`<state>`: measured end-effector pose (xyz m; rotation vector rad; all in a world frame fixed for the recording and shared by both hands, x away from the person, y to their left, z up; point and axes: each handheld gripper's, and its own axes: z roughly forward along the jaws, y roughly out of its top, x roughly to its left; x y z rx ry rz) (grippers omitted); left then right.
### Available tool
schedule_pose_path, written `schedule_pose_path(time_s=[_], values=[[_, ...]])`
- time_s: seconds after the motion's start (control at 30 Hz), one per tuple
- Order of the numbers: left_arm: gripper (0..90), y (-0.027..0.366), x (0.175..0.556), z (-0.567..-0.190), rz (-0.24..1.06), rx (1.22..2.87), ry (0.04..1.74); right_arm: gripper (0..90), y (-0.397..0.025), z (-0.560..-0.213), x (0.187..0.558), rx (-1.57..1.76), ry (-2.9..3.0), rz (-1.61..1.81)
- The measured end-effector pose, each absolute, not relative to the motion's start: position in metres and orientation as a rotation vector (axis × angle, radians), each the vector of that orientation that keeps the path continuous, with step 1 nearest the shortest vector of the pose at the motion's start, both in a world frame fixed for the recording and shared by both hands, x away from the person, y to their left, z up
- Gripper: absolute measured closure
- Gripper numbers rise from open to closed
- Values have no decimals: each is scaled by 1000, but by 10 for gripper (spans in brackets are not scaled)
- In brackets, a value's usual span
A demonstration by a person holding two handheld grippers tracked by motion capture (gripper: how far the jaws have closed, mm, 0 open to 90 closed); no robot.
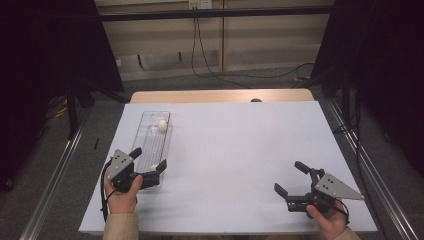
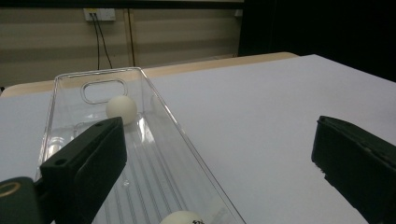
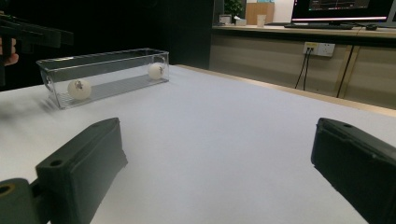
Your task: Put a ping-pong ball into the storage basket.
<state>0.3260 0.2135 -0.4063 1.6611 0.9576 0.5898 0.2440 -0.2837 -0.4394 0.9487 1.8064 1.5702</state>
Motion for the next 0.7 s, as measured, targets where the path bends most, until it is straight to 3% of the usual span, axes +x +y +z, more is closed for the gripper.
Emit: schedule_pose_path(time_s=[0.7], values=[[33, 216, 322, -416, 582, 1663, 952, 18, -284, -440, 244, 955, 1807, 1570]])
